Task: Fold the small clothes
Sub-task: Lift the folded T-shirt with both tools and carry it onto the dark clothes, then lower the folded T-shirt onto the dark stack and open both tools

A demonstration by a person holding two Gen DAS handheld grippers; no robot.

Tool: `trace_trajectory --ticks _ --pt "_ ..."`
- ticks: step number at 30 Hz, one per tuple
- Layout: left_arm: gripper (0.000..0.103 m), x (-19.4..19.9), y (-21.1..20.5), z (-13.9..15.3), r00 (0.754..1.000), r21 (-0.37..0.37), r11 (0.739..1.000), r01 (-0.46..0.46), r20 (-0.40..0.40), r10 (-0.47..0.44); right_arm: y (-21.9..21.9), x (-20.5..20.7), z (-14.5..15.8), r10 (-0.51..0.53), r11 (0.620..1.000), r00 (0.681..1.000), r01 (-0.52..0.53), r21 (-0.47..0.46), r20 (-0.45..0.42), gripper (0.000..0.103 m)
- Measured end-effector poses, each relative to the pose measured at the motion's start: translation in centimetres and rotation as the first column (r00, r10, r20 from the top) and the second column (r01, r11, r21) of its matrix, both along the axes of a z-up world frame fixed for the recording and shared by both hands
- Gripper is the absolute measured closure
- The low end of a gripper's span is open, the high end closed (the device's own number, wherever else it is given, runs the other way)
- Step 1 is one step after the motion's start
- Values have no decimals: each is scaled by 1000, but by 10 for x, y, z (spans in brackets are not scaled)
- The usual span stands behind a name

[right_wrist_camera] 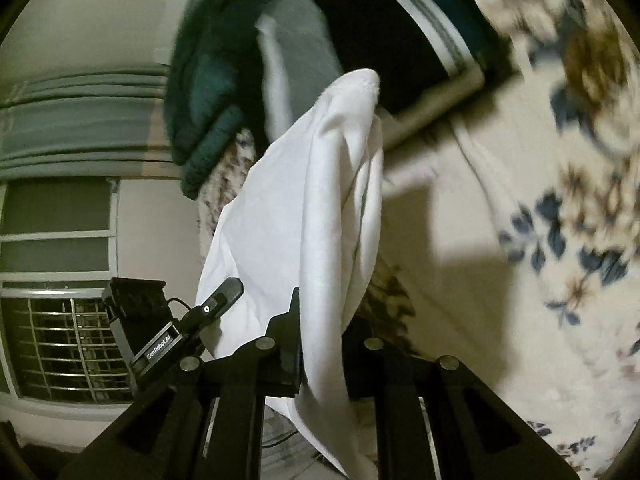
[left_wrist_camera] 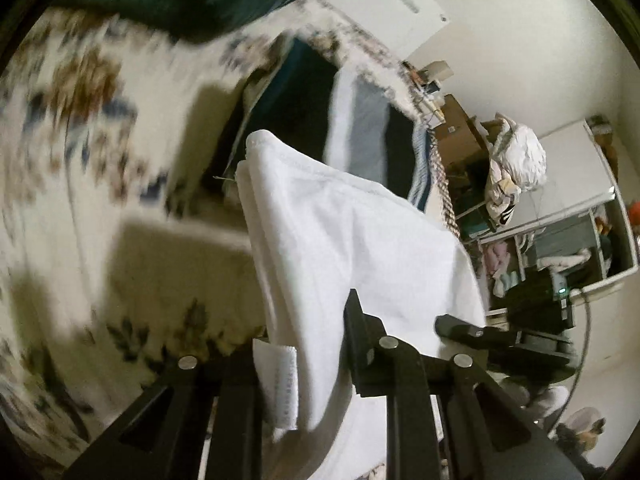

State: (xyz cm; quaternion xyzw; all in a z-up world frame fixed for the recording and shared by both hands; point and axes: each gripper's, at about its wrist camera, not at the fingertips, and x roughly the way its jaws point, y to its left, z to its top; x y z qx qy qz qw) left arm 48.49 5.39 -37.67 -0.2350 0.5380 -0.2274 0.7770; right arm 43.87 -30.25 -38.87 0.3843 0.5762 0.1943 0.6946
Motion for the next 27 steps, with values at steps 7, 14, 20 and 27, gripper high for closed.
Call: trace_trajectory --ticks 7,14,20,27 --pt "85 75 -34 44 993 68 998 -9 116 1 -36 86 69 -22 998 994 28 -47 108 90" --pt "71 150 -56 26 988 185 981 -64 153 36 -42 189 69 -12 994 989 28 -108 148 90" --pt "11 170 -62 0 982 379 913 -149 167 91 -37 224 35 32 920 999 -15 -392 38 37" --pt "1 140 -80 22 969 519 836 -178 240 57 -5 184 57 36 544 996 51 -837 84 0"
